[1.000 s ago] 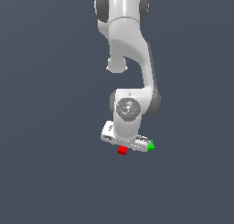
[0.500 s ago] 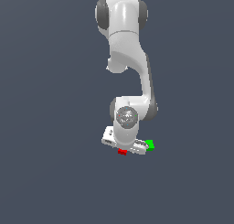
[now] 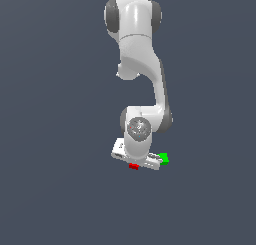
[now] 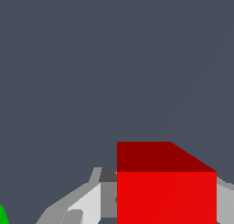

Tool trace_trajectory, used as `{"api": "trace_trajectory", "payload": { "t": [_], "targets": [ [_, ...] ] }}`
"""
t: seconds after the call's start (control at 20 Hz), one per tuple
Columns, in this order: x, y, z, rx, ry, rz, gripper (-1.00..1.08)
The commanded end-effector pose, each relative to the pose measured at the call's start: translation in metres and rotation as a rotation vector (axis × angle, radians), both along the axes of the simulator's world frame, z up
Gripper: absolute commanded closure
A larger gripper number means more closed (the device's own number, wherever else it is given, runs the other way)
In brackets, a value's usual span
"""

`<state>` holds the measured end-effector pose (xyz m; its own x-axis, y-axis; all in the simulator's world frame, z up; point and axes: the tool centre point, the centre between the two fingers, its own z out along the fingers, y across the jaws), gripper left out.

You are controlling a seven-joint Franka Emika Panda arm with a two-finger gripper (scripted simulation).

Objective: Stack the red cube on top of the green cube.

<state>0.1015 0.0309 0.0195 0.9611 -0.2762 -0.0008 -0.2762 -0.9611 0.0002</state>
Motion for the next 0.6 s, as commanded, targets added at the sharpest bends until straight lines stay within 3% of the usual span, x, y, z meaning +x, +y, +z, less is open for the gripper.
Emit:
{"api": "trace_trajectory", "payload": {
  "t": [0.0,0.55],
  "targets": [
    [0.0,0.0,0.0,0.0,-0.001,0.0,1.08],
    [-0.001,0.0,0.019,0.0,0.0,0.0,1.08]
  ]
}}
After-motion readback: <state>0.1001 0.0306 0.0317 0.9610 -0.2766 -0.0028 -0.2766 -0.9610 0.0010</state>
